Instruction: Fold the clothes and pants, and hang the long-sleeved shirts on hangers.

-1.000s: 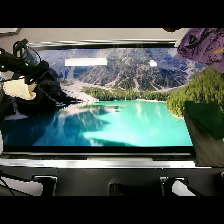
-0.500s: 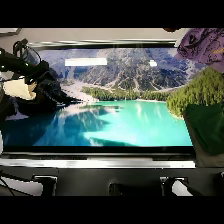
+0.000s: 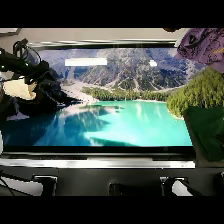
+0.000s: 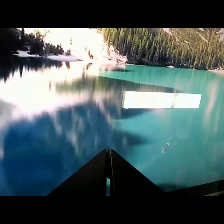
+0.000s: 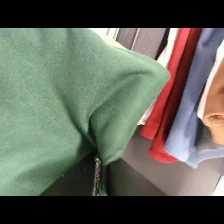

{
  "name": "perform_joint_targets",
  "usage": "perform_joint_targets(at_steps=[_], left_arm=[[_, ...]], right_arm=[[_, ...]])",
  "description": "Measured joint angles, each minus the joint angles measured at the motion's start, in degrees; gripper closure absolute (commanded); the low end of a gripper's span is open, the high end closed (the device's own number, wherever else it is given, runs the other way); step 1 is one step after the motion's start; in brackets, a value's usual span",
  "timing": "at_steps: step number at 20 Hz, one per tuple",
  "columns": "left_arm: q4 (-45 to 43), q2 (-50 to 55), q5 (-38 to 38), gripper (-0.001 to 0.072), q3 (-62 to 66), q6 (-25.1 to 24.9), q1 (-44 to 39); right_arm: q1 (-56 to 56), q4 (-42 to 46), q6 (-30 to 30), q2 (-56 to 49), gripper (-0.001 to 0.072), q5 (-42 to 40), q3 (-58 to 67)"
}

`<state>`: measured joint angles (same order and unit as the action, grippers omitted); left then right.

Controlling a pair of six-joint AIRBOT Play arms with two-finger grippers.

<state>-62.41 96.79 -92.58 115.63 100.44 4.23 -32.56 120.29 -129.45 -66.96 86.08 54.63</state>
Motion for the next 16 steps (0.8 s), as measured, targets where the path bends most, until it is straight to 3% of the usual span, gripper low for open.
perform_joint_targets(at_steps=[1, 2, 4, 6, 7, 8, 9, 12, 16], left_arm=[[0.00, 0.00, 0.00, 0.0692, 0.00, -0.04, 0.00], [0.02, 0.00, 0.00, 0.0692, 0.00, -0.09, 0.00], [0.00, 0.00, 0.02, 0.0692, 0.00, -0.13, 0.00], [0.02, -0.02, 0.24, 0.0692, 0.00, -0.52, 0.00], [-0.02, -0.15, 0.52, 0.0692, -0.02, -1.20, 0.02], [-0.02, -0.42, 0.90, 0.0692, -0.02, -1.79, 0.13], [0.00, -0.74, 1.22, 0.0692, -0.02, -2.64, 0.39], [-0.33, -2.97, 2.56, 0.0694, -0.02, -5.77, 1.84], [-4.66, -7.67, 5.03, 0.0695, -0.02, -9.94, 2.97]], right_arm=[[0.00, 0.35, -0.04, 0.00, 0.0352, 0.13, -0.11], [-0.02, 0.61, -0.04, 0.00, 0.0242, 0.24, -0.17], [-0.02, 0.57, 1.03, 0.00, 0.0245, -0.04, 0.13], [-0.02, 0.02, 3.82, 0.00, 0.0295, -1.22, 2.25], [-0.02, -1.40, 5.79, 0.00, 0.0408, -2.40, 4.15], [-0.02, -3.78, 8.07, 0.02, 0.0472, -4.07, 6.38], [0.24, -7.23, 10.95, 0.02, 0.0489, -6.12, 8.96], [5.14, -18.95, 20.33, 0.02, 0.0677, -12.79, 16.09], [21.14, -30.12, 27.28, -0.11, 0.0683, -20.28, 20.83]])
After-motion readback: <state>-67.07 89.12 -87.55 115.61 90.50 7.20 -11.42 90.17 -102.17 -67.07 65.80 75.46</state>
